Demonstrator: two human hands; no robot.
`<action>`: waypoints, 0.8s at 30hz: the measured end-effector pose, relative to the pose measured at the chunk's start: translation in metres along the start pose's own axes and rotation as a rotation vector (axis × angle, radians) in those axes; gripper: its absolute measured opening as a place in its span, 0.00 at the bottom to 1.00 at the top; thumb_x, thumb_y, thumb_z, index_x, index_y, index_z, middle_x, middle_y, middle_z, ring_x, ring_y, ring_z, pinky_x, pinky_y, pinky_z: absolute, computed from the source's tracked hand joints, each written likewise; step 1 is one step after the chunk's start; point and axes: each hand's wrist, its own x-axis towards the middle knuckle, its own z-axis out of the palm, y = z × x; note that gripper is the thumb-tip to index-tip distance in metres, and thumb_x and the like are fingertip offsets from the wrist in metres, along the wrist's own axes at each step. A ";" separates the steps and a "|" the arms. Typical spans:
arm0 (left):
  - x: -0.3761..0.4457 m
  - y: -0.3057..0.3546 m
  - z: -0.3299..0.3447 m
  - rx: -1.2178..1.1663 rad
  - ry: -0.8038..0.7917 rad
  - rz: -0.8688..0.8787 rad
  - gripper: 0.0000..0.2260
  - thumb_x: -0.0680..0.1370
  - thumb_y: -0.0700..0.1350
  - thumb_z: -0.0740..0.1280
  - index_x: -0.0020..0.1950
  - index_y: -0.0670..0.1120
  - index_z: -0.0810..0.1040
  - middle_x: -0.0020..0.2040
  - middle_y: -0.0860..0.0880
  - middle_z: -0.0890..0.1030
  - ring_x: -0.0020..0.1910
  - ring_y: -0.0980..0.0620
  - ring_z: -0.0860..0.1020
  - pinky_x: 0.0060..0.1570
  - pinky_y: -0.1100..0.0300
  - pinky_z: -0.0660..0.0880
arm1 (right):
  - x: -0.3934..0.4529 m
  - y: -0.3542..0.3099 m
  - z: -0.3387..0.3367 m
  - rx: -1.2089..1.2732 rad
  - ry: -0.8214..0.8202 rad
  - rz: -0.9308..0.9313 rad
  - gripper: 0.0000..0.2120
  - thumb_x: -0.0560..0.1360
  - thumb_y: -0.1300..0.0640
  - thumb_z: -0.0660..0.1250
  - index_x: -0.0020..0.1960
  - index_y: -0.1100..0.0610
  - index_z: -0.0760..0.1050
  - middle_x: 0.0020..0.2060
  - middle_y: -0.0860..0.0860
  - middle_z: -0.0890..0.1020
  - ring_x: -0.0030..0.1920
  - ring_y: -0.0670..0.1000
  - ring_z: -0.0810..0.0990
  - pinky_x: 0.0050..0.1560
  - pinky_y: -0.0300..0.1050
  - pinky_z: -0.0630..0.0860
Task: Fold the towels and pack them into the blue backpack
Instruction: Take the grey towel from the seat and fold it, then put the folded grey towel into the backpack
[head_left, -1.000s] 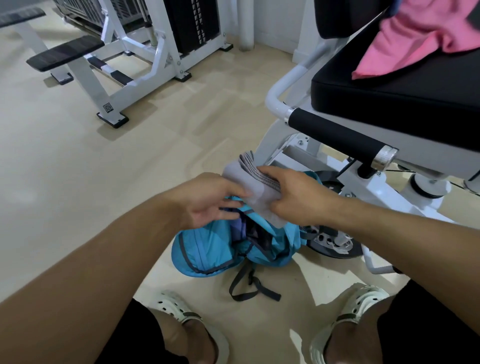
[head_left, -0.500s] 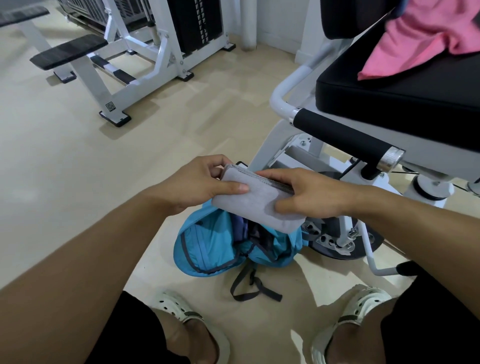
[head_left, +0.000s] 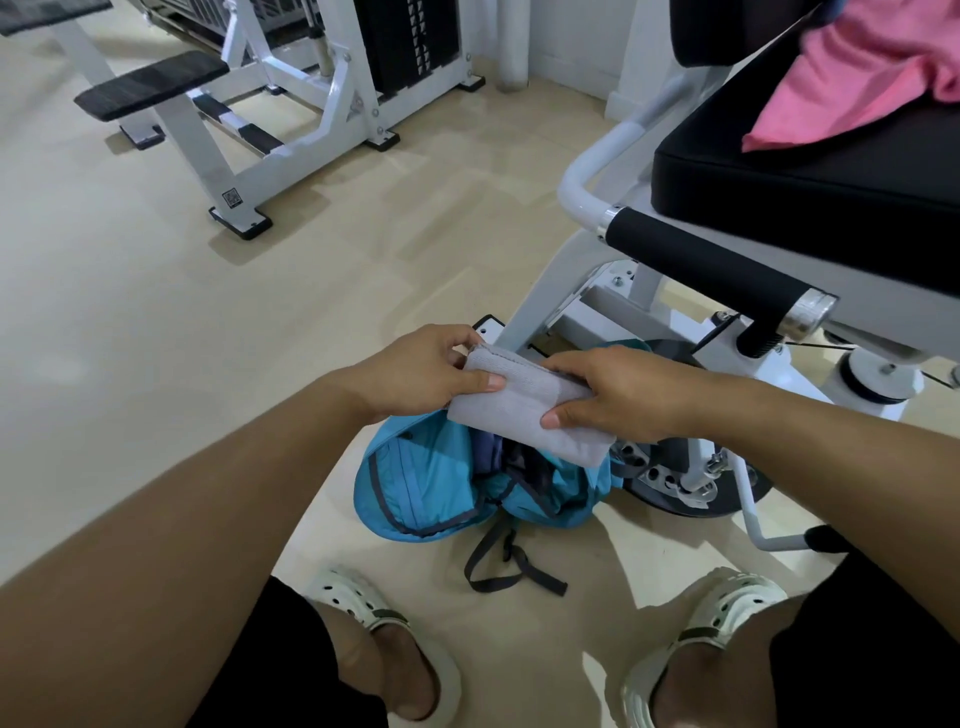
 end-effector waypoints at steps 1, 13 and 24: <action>0.001 -0.004 0.001 0.053 0.007 -0.019 0.14 0.79 0.50 0.72 0.61 0.46 0.78 0.51 0.47 0.86 0.48 0.51 0.81 0.54 0.53 0.78 | 0.001 0.003 0.002 -0.028 0.004 0.020 0.14 0.78 0.42 0.69 0.59 0.48 0.75 0.48 0.46 0.81 0.47 0.47 0.78 0.50 0.48 0.77; 0.020 -0.117 0.005 0.327 0.047 -0.556 0.33 0.77 0.52 0.72 0.74 0.38 0.63 0.62 0.42 0.75 0.56 0.45 0.76 0.52 0.54 0.75 | 0.026 0.026 0.062 -0.273 -0.173 0.309 0.18 0.79 0.39 0.63 0.54 0.54 0.70 0.47 0.51 0.76 0.49 0.54 0.76 0.47 0.49 0.72; 0.029 -0.206 0.034 0.023 0.148 -0.806 0.35 0.77 0.48 0.72 0.76 0.36 0.59 0.62 0.42 0.75 0.57 0.44 0.77 0.50 0.56 0.73 | 0.117 0.047 0.153 -0.175 -0.117 0.459 0.18 0.79 0.49 0.67 0.62 0.60 0.72 0.60 0.58 0.80 0.59 0.58 0.80 0.52 0.48 0.75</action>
